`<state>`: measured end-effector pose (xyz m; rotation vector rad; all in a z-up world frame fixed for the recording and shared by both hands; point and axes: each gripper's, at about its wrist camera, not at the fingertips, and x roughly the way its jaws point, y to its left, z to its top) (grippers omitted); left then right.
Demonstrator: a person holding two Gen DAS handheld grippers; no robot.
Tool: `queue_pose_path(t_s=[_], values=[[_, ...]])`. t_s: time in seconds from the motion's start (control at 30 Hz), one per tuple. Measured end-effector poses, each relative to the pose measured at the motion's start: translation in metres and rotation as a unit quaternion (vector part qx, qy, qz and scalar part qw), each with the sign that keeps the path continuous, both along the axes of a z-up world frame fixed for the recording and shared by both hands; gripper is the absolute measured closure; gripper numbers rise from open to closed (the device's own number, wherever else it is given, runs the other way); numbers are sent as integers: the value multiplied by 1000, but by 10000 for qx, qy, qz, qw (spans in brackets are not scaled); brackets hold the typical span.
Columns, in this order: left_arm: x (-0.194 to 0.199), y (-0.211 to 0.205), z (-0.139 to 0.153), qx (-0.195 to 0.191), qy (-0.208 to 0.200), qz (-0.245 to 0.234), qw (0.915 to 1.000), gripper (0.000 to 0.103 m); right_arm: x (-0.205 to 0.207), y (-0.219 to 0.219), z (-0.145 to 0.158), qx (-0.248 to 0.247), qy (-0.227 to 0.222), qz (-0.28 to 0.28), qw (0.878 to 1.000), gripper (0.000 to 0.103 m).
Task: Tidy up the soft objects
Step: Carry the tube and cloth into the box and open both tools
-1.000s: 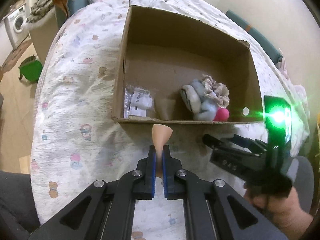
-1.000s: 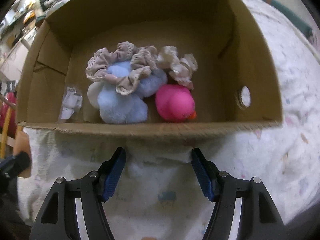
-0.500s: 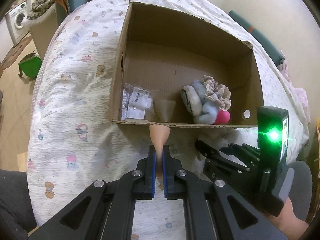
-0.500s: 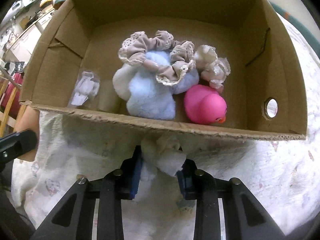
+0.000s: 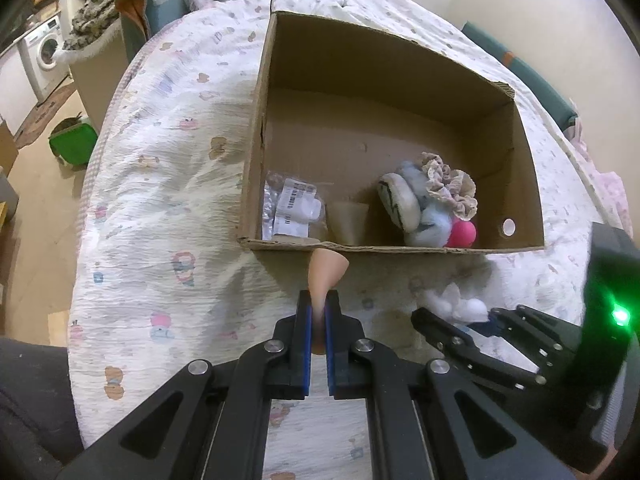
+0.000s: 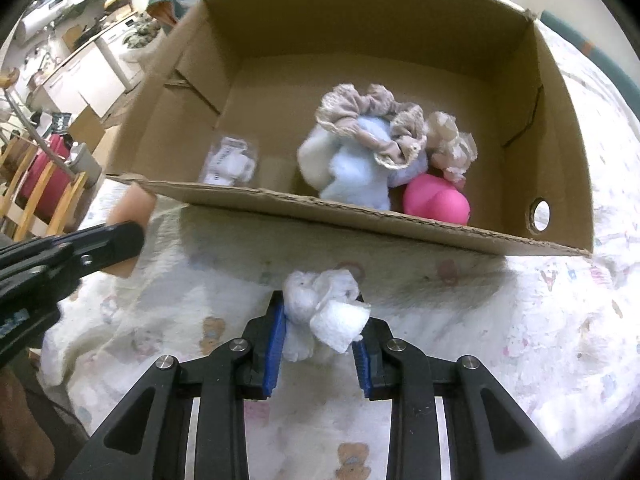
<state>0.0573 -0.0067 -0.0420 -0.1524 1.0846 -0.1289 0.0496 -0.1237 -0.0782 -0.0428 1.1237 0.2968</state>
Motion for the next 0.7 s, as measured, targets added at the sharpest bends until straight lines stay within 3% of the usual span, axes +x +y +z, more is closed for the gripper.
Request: queue_pose_path(t_s=[0.23,0.47,0.7], values=[[-7,-1,11,31,-152,12,9999,97,-28,-12,20,189,-125,-59,9997,71],[-16,-3,28,234,-414,-51,9989,97,-14,-40,51,558,-333,-244,9976,71],[-12,8,60,38,-622,14,9981,97,-6,-57,79,882,-601,-380,9936,71]])
